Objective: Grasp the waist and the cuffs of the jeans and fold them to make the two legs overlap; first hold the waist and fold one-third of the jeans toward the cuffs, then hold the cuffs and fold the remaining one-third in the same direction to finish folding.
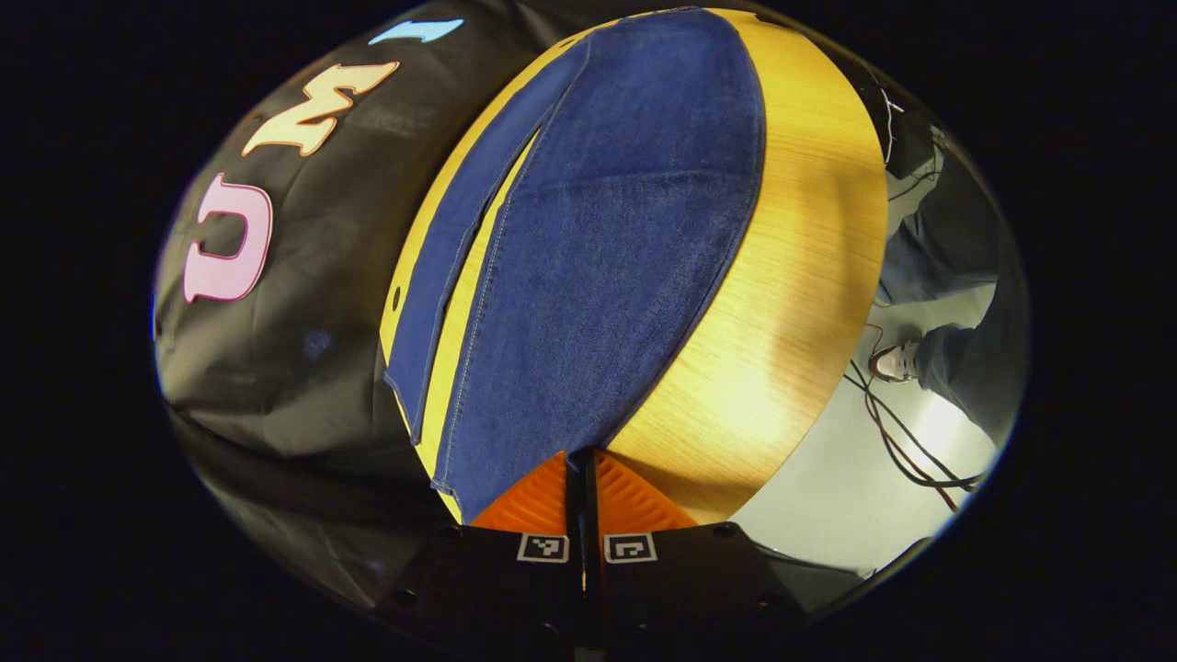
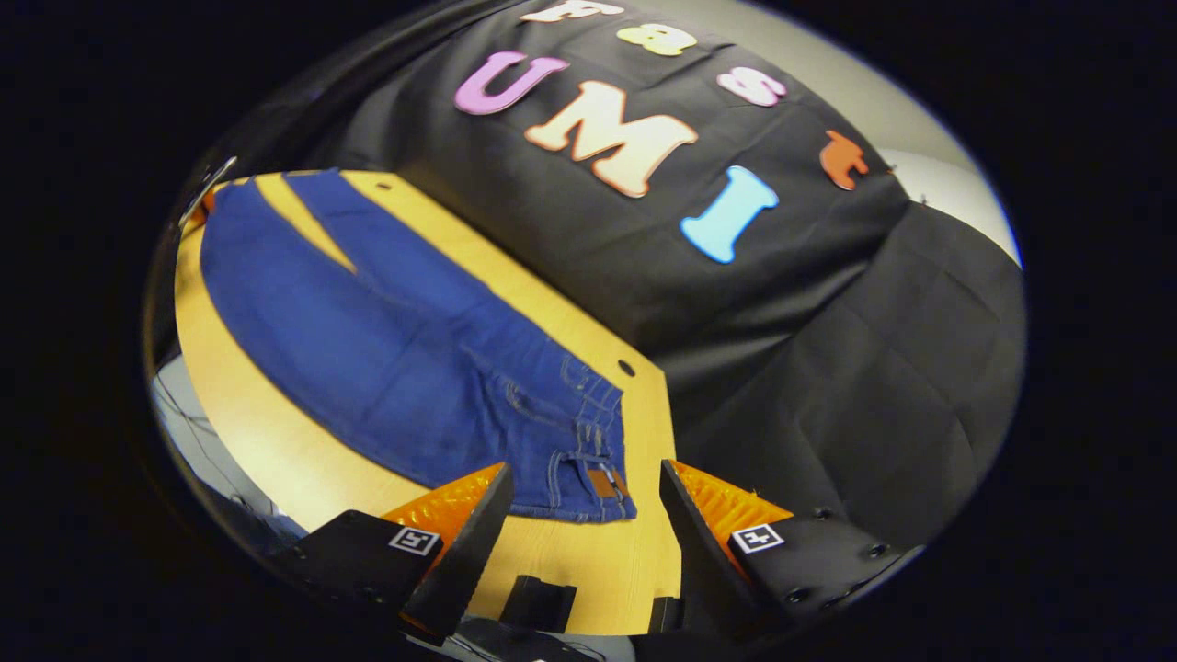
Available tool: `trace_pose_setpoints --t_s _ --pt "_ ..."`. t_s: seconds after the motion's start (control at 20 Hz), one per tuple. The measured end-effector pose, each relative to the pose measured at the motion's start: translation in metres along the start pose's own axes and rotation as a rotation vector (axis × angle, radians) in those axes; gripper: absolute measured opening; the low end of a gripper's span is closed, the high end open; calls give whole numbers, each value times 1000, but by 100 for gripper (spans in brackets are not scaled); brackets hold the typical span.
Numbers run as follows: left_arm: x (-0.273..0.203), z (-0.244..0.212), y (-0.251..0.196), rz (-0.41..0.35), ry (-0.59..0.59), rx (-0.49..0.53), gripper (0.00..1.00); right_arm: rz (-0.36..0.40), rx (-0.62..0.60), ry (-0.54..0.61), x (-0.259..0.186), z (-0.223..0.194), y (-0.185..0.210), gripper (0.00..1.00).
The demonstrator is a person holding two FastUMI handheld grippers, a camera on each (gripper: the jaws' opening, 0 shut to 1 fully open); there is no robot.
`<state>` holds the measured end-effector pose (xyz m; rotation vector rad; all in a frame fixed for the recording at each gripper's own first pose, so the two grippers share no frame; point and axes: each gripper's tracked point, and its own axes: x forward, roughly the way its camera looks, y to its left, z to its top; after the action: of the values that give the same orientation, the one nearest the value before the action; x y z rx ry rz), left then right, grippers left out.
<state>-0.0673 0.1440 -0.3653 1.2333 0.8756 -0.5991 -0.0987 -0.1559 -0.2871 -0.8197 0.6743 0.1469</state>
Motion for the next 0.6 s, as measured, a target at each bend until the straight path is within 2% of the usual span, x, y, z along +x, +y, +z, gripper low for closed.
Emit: trace_pose_setpoints --t_s 0.6 --pt "2 0 2 -2 56 -10 0 238 -313 156 62 -68 59 100"
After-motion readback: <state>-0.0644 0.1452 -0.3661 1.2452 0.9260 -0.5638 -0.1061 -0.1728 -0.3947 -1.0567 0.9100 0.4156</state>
